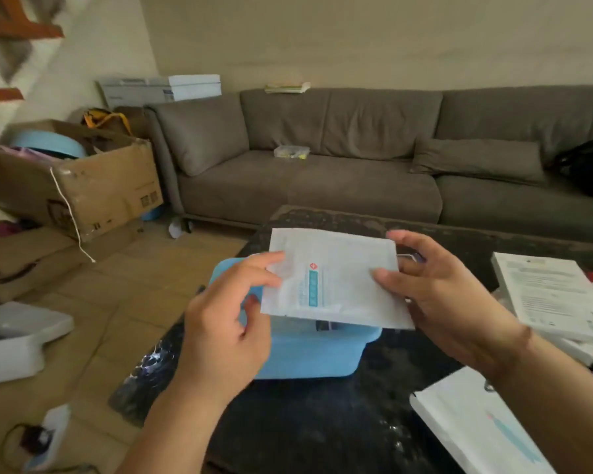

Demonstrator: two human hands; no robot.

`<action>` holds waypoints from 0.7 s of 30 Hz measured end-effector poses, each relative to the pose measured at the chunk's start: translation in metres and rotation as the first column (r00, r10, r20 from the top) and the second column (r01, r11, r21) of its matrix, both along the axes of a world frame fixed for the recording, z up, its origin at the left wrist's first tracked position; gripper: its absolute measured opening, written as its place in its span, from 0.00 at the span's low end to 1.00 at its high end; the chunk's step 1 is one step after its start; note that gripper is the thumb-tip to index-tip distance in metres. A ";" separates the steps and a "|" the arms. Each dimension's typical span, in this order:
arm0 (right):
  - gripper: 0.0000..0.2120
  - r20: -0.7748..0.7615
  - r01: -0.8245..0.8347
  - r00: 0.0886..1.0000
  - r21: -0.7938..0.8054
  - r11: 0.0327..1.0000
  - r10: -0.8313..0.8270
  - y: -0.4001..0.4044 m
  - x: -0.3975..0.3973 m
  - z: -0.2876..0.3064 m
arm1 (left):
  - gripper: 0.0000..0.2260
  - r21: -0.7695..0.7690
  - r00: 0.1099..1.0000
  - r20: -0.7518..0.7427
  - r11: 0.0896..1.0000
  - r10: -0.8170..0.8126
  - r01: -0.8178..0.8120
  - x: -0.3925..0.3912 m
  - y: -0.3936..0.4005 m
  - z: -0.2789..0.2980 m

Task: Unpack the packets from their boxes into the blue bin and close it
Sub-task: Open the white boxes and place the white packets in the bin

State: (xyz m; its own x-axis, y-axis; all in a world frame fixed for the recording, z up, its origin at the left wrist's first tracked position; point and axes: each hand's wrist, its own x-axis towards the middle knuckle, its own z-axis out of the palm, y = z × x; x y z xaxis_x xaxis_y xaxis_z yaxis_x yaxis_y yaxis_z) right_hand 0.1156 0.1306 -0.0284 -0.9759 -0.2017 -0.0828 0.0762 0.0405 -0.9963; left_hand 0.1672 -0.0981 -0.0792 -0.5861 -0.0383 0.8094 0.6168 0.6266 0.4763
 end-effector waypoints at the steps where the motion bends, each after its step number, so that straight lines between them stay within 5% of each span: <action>1: 0.26 -0.019 -0.002 1.000 0.065 0.998 0.003 -0.009 -0.014 0.004 | 0.09 0.022 0.994 0.072 0.996 0.088 -0.089 -0.006 -0.010 0.001; 6: 0.25 -0.069 -0.035 0.995 0.369 0.929 0.065 -0.054 -0.061 -0.010 | 0.18 0.240 0.889 0.352 0.889 0.294 -0.389 -0.022 -0.037 0.002; 16: 0.24 0.193 -0.221 0.972 0.567 0.793 0.132 -0.098 -0.093 -0.063 | 0.11 0.252 0.879 0.398 0.890 0.264 -0.381 -0.037 -0.039 -0.004; 21: 0.27 0.282 -0.358 0.934 0.711 0.605 0.221 -0.113 -0.096 -0.068 | 0.09 0.285 0.881 0.400 0.880 0.252 -0.381 -0.041 -0.037 -0.006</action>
